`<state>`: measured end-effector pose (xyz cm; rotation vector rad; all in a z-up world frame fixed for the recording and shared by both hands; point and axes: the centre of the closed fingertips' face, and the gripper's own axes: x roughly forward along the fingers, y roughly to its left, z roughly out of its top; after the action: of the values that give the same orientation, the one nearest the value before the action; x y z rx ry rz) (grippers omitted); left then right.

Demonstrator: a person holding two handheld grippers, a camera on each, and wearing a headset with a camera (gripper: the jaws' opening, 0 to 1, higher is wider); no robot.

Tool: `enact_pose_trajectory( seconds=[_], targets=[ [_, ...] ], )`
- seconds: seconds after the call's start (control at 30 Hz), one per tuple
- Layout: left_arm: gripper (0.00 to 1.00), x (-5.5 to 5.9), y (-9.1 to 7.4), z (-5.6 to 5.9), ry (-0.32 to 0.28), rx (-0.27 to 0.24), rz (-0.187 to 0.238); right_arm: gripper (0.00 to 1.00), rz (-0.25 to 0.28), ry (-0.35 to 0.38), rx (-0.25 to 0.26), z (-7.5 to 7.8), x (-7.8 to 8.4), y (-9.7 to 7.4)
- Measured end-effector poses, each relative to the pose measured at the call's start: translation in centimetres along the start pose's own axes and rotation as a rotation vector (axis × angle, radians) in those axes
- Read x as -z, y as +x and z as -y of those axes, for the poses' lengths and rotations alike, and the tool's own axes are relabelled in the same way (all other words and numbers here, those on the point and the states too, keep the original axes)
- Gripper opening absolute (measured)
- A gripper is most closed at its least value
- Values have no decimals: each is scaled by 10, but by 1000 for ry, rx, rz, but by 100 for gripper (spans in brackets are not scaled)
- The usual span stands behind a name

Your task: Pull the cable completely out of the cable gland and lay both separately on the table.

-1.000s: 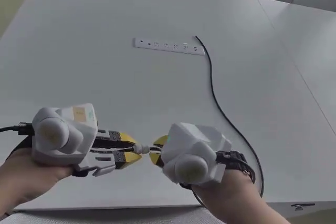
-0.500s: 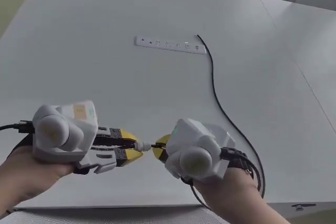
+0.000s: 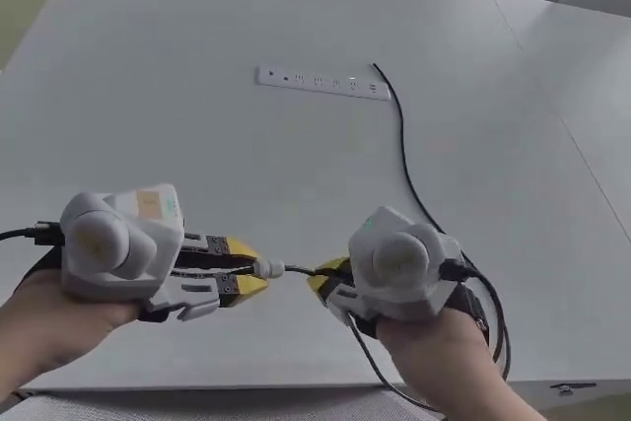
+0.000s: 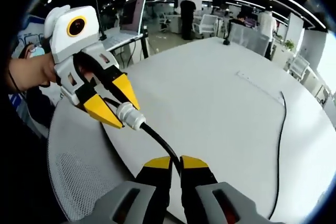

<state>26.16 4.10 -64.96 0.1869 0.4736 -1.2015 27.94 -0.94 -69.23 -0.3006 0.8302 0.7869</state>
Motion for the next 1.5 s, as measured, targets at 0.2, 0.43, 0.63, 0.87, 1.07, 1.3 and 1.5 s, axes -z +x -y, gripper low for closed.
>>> enact_pose_trajectory(
  seconds=[0.2, 0.43, 0.63, 0.87, 1.07, 1.3, 1.5],
  targets=[
    [15, 1, 0, 1, 2, 0, -3, 0, -26, 74, 6, 8, 14, 4],
    [15, 2, 0, 3, 4, -1, -4, 0, -25, 104, 1, 5, 18, 3],
    [15, 2, -1, 3, 13, -8, -7, 2, -4, -21, -16, 2, 18, 3],
    [15, 2, -1, 3, -4, -11, -9, 10, 48, -86, -41, -8, 13, -4],
    [15, 1, 0, 4, -2, -12, -12, 12, 95, -256, -36, -25, -8, -16],
    [15, -1, 1, 6, -3, -8, -9, 11, 89, -379, -43, -36, -23, -10],
    [15, -1, 2, 6, -6, -8, -10, 7, 95, -416, -57, -37, -28, -8]
  ],
)
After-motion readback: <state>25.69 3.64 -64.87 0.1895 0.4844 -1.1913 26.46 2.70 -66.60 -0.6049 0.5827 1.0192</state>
